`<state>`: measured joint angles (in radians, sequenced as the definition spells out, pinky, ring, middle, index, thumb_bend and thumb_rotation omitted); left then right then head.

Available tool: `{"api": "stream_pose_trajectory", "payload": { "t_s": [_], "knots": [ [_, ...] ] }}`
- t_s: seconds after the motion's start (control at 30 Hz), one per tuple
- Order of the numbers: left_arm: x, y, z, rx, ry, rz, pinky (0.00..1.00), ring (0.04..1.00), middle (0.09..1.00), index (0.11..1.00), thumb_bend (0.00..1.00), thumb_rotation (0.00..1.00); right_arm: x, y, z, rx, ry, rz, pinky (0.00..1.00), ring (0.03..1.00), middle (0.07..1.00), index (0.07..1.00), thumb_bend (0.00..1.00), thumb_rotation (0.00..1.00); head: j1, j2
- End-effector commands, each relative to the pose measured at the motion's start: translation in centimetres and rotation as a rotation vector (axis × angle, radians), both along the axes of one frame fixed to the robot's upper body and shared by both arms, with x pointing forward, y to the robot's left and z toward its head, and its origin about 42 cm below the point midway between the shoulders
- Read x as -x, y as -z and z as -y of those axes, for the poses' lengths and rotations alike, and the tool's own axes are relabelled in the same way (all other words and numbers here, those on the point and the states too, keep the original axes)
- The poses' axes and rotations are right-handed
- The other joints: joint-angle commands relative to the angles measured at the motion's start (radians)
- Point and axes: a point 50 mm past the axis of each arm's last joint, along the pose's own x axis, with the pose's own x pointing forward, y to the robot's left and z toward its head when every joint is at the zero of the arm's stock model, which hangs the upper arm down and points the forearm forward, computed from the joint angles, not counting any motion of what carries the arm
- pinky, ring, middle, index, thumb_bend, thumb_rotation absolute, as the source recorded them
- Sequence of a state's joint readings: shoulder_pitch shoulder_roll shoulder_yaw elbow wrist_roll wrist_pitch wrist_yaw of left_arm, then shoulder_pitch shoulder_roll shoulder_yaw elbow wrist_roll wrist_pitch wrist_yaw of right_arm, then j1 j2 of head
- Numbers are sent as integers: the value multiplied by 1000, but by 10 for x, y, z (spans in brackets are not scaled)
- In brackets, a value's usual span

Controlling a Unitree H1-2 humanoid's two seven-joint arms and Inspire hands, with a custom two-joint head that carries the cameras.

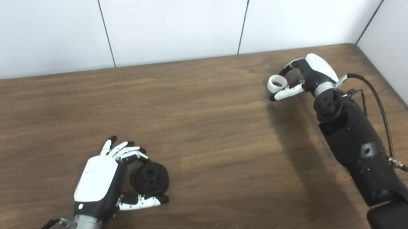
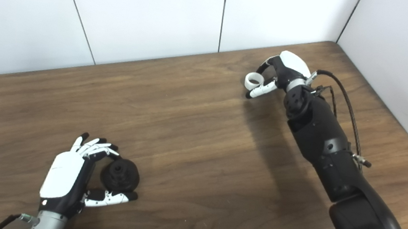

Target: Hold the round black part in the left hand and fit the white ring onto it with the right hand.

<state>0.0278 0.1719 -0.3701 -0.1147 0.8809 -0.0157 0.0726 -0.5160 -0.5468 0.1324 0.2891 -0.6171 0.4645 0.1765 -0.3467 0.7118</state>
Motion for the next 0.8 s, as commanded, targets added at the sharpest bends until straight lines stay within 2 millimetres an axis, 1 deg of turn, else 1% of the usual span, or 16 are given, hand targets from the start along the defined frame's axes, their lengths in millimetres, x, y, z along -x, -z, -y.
{"api": "stream_pose_trajectory", "payload": {
  "t_s": [0.0,0.1,0.13,0.17,0.2,0.27,0.53,0.77],
  "knots": [
    [10,10,-8,-36,-14,-45,1000,870,751,481,526,56,-6,-28,5,25,7,78,868,953,876,628,745,220,-1,1],
    [10,8,-7,-38,-14,-52,1000,874,754,481,526,56,-6,-28,5,27,5,79,863,951,873,630,740,215,3,6],
    [10,8,-7,-38,-14,-52,1000,874,754,481,526,56,-6,-28,5,25,5,81,863,951,873,627,736,197,3,6],
    [10,8,-7,-39,-14,-52,1000,874,753,481,526,56,-5,-28,5,21,5,84,864,950,873,597,690,174,3,6],
    [10,8,-7,-40,-14,-52,1000,873,753,481,526,56,-5,-28,5,19,6,86,867,951,873,546,607,159,4,5],
    [10,8,-7,-42,-14,-50,1000,872,752,481,526,56,-6,-27,5,20,5,85,870,952,872,505,538,146,5,6],
    [10,7,-7,-45,-14,-48,1000,870,751,481,526,57,-3,-26,4,21,-3,86,870,947,861,491,518,139,5,6],
    [10,7,-6,-46,-13,-43,1000,867,750,481,526,58,-1,-23,3,23,-1,106,873,924,826,488,517,134,5,6]
  ]
}}
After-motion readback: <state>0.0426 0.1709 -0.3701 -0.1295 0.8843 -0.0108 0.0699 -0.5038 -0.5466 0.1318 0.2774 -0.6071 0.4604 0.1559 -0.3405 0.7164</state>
